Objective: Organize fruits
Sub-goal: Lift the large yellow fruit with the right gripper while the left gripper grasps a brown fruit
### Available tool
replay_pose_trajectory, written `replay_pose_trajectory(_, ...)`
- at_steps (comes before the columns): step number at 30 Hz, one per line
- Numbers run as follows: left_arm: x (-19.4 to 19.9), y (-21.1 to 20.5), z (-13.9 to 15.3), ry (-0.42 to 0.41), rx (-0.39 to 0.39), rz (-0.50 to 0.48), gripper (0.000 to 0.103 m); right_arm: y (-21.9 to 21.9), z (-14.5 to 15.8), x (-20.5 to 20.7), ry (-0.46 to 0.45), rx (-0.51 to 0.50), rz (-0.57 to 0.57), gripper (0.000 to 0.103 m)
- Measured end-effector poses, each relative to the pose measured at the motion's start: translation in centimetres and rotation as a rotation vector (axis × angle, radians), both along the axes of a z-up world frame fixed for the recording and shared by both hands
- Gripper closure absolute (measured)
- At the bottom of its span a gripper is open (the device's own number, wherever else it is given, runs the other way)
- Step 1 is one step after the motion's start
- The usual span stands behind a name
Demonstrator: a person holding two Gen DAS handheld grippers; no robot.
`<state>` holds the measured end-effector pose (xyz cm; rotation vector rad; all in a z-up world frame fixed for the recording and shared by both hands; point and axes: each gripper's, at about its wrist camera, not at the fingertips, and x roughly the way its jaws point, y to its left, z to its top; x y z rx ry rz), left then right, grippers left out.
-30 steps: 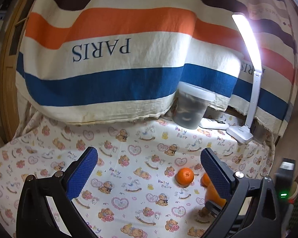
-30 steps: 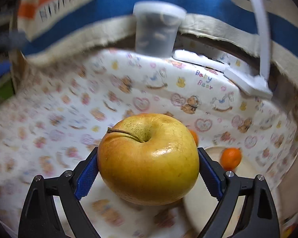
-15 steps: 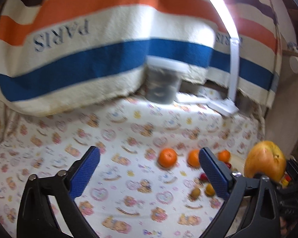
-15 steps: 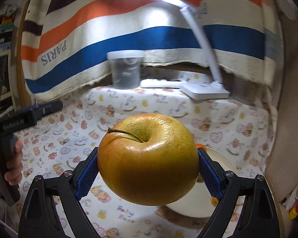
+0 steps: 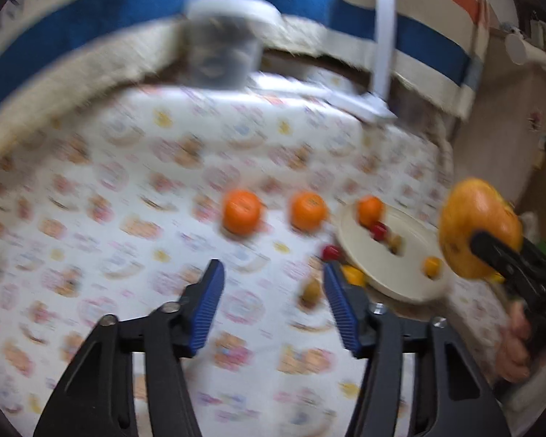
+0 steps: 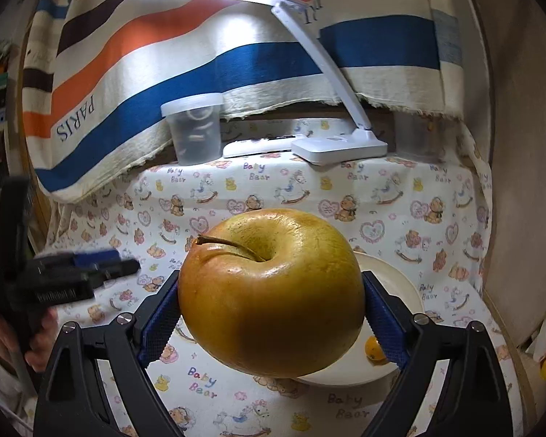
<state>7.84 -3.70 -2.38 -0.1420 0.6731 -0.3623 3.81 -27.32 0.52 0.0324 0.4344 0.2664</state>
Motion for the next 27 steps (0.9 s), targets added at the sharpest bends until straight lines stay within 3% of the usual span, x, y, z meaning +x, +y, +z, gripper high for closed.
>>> replay_pose_trajectory(3,0.5,-0.7,-0.1,0.049,-0.053,-0.064,0.059,-0.9,0.5,-0.1,-0.017,0.025,-0.020,0.010)
replay_pose_trajectory(8,1.9,-2.7,-0.7,0.122,0.025,-0.051,0.059,-1.9,1.1,-0.2,-0.021,0.055,-0.039,0.010)
replay_pose_trajectory(10,2.5,-3.5,-1.2,0.175,0.046,-0.053,0.067,-2.2,1.2,-0.2,-0.023,0.062,-0.047,0.010)
replay_pose_trajectory(12,3.1,-3.6,-1.5,0.216,0.010,-0.059,0.075,-2.4,1.3,-0.2,-0.022,0.071,-0.052,0.010)
replay_pose_trajectory(14,3.6,-3.4,-1.8,0.252,-0.045,-0.051,0.075,-2.6,1.4,-0.2,-0.023,0.074,-0.060,0.010)
replay_pose_trajectory(24,4.5,-6.1,-2.7,0.243,0.122,-0.010,0.075,-4.0,1.5,0.3,-0.006,0.109,-0.099,0.010)
replay_pose_trajectory(27,4.9,-6.1,-3.3,0.265,0.102,-0.008,0.075,-4.3,1.4,0.5,0.002,0.120,-0.109,0.010)
